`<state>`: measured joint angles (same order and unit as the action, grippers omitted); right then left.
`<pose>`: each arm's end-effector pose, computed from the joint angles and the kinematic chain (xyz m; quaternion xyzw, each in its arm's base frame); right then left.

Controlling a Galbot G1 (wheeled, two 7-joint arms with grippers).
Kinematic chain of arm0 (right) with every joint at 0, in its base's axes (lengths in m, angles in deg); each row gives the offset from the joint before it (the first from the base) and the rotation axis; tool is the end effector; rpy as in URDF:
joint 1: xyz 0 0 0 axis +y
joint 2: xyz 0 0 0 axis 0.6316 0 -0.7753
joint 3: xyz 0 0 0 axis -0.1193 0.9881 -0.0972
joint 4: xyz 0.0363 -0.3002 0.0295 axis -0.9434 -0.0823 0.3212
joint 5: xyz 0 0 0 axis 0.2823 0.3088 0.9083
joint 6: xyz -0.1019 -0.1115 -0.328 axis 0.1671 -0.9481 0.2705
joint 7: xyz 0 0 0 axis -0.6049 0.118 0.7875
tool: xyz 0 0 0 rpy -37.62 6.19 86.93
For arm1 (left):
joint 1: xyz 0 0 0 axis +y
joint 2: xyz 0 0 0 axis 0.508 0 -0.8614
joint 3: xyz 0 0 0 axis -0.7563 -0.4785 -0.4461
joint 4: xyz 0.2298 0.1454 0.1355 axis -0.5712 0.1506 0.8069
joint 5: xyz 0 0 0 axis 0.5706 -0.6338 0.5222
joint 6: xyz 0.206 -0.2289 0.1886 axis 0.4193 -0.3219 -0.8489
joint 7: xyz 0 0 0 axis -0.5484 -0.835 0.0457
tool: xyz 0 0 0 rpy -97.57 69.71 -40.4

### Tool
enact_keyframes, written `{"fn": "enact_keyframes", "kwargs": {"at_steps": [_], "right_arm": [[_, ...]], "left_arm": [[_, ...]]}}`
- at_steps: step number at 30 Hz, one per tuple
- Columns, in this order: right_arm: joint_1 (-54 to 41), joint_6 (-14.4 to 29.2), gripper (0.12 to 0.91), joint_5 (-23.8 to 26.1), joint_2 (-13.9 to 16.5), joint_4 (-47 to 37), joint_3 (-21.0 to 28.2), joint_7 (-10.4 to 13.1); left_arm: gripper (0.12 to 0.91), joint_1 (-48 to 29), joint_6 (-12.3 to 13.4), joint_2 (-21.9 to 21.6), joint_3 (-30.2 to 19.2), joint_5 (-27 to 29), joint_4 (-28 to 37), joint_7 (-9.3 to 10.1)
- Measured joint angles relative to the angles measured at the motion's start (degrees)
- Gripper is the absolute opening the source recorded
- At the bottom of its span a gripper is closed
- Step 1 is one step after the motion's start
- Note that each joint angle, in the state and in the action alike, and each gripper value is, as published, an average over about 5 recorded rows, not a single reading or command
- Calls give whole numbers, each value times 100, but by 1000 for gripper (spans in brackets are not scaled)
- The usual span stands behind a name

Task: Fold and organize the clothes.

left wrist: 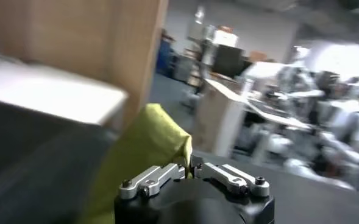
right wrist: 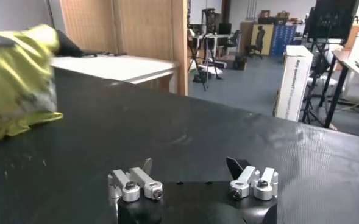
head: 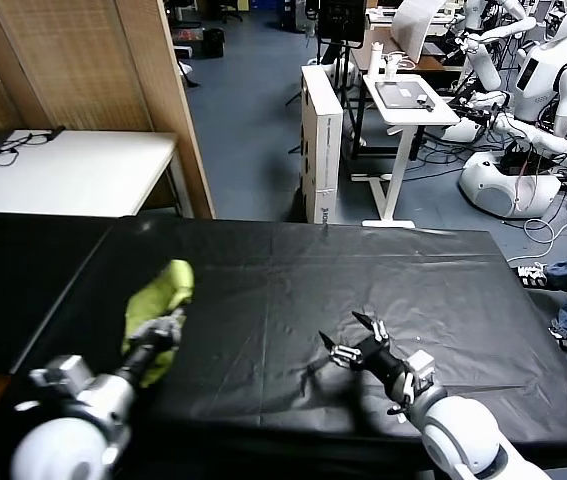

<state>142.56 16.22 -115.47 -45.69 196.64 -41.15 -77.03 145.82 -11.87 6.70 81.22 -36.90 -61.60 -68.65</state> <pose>0.2611 -0.0061 -0.2328 0.2608 -0.9523 0.0550 0.1483 0.2217 0.0309 -0.1741 -0.1169 -0.9575 0.2137 0.1542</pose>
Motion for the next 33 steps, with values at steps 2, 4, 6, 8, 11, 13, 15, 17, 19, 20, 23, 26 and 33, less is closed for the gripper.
{"fn": "enact_keyframes", "kwargs": {"at_steps": [2,4,6,8,11,13,15,17,19,20,23,26,33], "right_arm": [[-27,-20,907,-16,11,-3,43,6],[-71,-61,907,-88,32,-4,96,23],[-128,-145,907,-245,59,7,160,73],[-206,-292,907,-485,78,41,241,160],[-362,-561,907,-948,78,101,386,301],[-485,-733,907,-1284,49,119,497,424],[-635,-913,907,-1613,-9,114,638,611],[-793,-1076,907,-1849,-85,86,796,812],[-935,-1199,907,-1965,-170,39,958,960],[-991,-1249,907,-1989,-214,12,1033,1012],[-1092,-1364,907,-2022,-350,-66,1230,1094],[-1150,-1454,907,-2007,-472,-131,1385,1126],[-1235,-1471,899,-1871,-640,-285,1659,1065]], "left_arm": [[177,-98,-15,165,-335,106,122,-23],[177,-161,-39,297,-599,196,225,-41],[191,-195,-58,373,-782,253,286,-60],[261,-202,-59,390,-884,294,300,-89],[418,-179,-50,345,-939,393,273,-151],[550,-152,-35,305,-936,500,235,-204],[718,-124,6,258,-899,605,191,-245],[813,-97,65,199,-827,691,159,-256],[879,-64,118,127,-732,747,139,-257],[889,-44,133,90,-680,771,130,-257],[905,31,156,-3,-534,924,103,-278],[907,112,169,-29,-448,1111,89,-312],[907,215,158,35,-363,1288,82,-324]]}}
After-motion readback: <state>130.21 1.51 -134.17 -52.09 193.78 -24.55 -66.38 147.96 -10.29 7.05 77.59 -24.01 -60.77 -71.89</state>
